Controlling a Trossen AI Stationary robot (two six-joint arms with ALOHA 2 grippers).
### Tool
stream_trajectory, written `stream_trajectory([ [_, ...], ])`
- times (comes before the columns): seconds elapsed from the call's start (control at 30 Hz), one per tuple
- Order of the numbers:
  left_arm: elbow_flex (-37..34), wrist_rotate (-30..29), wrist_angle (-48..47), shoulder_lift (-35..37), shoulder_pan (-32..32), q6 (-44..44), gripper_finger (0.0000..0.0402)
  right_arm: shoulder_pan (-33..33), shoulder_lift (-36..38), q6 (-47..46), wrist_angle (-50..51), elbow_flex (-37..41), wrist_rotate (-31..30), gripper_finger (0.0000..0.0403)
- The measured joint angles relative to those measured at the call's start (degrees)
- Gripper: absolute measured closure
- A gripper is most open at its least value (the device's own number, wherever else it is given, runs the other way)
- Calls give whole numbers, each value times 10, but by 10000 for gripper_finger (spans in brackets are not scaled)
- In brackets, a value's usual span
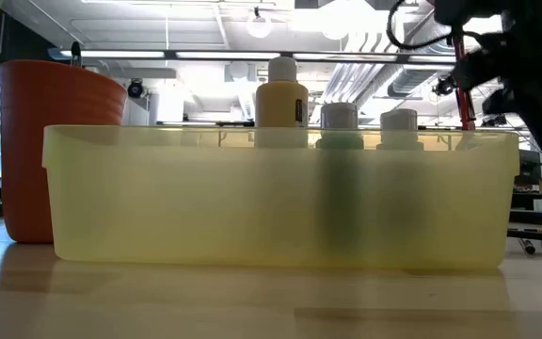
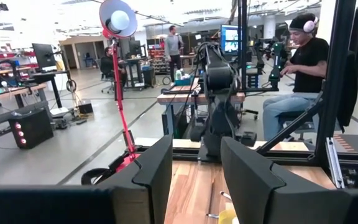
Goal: Pick & Place Paint Supplies
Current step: Put the golden paintbrush into the orange cup
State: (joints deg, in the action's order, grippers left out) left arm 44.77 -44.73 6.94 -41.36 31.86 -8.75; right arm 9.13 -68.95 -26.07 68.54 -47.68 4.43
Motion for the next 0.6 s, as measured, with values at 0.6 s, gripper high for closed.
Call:
stream_trajectory([
  [0.6,0,0,0,0,0,2,265,-4,0,-18,-119,122,-33,309],
])
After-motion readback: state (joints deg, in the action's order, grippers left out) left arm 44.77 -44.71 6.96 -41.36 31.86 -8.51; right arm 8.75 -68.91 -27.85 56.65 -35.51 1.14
